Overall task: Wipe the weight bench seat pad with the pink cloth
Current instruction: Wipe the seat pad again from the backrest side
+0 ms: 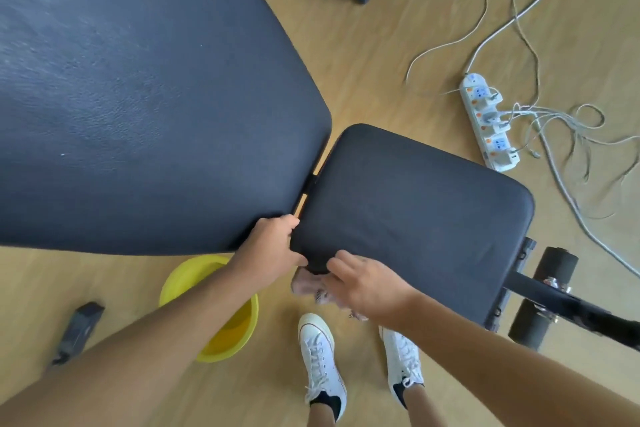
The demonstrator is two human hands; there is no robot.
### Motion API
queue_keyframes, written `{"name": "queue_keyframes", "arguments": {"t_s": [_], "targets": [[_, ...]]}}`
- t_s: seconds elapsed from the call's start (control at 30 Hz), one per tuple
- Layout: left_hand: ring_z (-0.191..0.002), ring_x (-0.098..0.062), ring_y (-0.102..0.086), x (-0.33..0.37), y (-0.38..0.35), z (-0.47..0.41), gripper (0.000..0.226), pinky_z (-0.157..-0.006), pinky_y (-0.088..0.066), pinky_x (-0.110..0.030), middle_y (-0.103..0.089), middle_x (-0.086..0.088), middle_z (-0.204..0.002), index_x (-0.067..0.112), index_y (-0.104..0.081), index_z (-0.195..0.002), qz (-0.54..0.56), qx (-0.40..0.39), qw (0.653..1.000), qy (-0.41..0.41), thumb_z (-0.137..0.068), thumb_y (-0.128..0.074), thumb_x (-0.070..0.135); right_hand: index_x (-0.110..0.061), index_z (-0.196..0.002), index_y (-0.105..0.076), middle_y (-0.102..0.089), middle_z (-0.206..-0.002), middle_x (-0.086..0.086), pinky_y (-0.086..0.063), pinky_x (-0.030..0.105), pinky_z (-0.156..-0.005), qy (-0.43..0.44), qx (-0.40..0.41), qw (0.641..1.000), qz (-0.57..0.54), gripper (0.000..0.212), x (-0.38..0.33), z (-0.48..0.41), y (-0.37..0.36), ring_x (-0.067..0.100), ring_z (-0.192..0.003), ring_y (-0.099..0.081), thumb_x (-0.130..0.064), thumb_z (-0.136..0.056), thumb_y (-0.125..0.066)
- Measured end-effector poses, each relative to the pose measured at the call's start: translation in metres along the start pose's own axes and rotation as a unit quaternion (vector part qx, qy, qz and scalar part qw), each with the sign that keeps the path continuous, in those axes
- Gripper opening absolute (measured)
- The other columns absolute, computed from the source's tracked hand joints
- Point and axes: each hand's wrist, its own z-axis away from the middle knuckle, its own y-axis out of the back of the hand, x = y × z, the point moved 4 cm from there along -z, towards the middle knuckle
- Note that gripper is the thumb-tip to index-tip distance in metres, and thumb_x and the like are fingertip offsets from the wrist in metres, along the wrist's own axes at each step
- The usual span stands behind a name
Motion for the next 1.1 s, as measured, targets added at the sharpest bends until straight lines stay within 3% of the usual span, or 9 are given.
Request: {"name": "queue_keyframes", "arguments": {"t_s": [0.17,0.37,0.47,0.53,0.67,0.77,0.83,0.93,1.1], "targets": [[-0.090,-0.032,-0.074,-0.005,0.000,-0.006,0.055,-0.079,-0.059,-0.035,-0.078,-0.009,-0.105,0.007,-0.072,-0.119,0.005,0.004,0.999,-0.043,-0.068,-0.087,0.019,-0.005,-0.082,-0.066,-0.047,-0.073,0.005,-0.042,0.031,-0.059,-0.308,0.185,0.930,-0.070,0.013,0.005,-0.004,0.003,0.022,-0.072,-0.042,-0.015,-0.089,-0.066],[-0.094,-0.023,-0.068,-0.003,0.006,-0.003,0.062,-0.076,-0.047,-0.022,-0.075,-0.010,-0.120,0.007,-0.065,-0.131,0.009,-0.035,0.998,-0.042,-0.073,-0.085,0.016,-0.003,-0.081,-0.063,-0.051,-0.079,0.013,-0.043,0.039,-0.052,-0.136,0.105,0.983,0.061,0.018,0.043,-0.027,0.031,0.030,-0.071,-0.048,-0.018,-0.078,-0.073],[-0.114,-0.025,-0.069,-0.003,0.006,-0.003,0.077,-0.086,-0.051,-0.024,-0.069,-0.011,-0.135,0.007,-0.056,-0.144,0.031,-0.054,0.998,-0.030,-0.074,-0.086,0.014,0.002,-0.080,-0.068,-0.053,-0.084,0.020,-0.049,0.042,-0.065,-0.390,0.266,0.881,0.032,0.026,0.120,-0.042,0.086,0.038,-0.082,-0.053,-0.017,-0.088,-0.052],[-0.122,-0.026,-0.067,-0.001,0.007,-0.003,0.077,-0.093,-0.051,-0.026,-0.067,-0.010,-0.138,0.007,-0.053,-0.147,0.033,-0.060,0.997,-0.026,-0.078,-0.085,0.017,0.001,-0.083,-0.073,-0.054,-0.085,0.019,-0.044,0.033,-0.066,-0.442,0.282,0.852,-0.012,0.021,0.118,-0.051,0.084,0.038,-0.082,-0.054,-0.013,-0.088,-0.058],[-0.108,-0.026,-0.072,0.001,0.010,-0.003,0.050,-0.086,-0.053,-0.027,-0.077,-0.009,-0.117,0.007,-0.070,-0.122,0.024,-0.051,0.998,-0.026,-0.075,-0.085,0.014,-0.007,-0.079,-0.067,-0.048,-0.084,0.006,-0.050,0.033,-0.052,-0.052,0.072,0.996,0.018,0.018,0.024,-0.042,0.036,0.023,-0.075,-0.047,-0.022,-0.085,-0.073],[-0.104,-0.029,-0.074,0.003,0.009,-0.004,0.054,-0.080,-0.053,-0.026,-0.077,-0.011,-0.117,0.004,-0.069,-0.124,0.033,-0.050,0.998,-0.020,-0.073,-0.087,0.013,-0.013,-0.083,-0.067,-0.056,-0.088,0.005,-0.055,0.036,-0.063,0.128,-0.067,0.980,0.138,0.015,0.053,-0.034,0.042,0.025,-0.080,-0.053,-0.023,-0.083,-0.078],[-0.104,-0.029,-0.073,0.004,0.008,-0.003,0.061,-0.083,-0.056,-0.029,-0.074,-0.012,-0.123,0.003,-0.066,-0.130,0.025,-0.059,0.998,-0.007,-0.074,-0.087,0.014,-0.006,-0.084,-0.068,-0.055,-0.088,0.013,-0.054,0.044,-0.063,-0.079,0.057,0.984,0.147,0.016,0.119,-0.059,0.085,0.033,-0.083,-0.055,-0.015,-0.081,-0.080],[-0.115,-0.025,-0.069,0.007,0.008,-0.002,0.072,-0.085,-0.053,-0.026,-0.068,-0.011,-0.135,0.007,-0.058,-0.142,0.036,-0.053,0.998,0.010,-0.078,-0.086,0.022,0.006,-0.093,-0.071,-0.056,-0.101,0.023,-0.048,0.041,-0.078,-0.467,0.166,0.868,0.045,0.017,0.181,-0.059,0.118,0.039,-0.101,-0.052,-0.010,-0.089,-0.067],[-0.103,-0.031,-0.075,0.008,0.004,-0.006,0.064,-0.087,-0.062,-0.040,-0.072,-0.018,-0.126,0.001,-0.065,-0.128,0.057,-0.047,0.996,0.046,-0.076,-0.088,0.031,-0.002,-0.071,-0.069,-0.057,-0.080,0.016,-0.038,0.034,-0.064,-0.470,0.169,0.859,-0.107,0.024,0.171,-0.073,0.119,0.034,-0.082,-0.055,-0.014,-0.091,-0.062]]}}
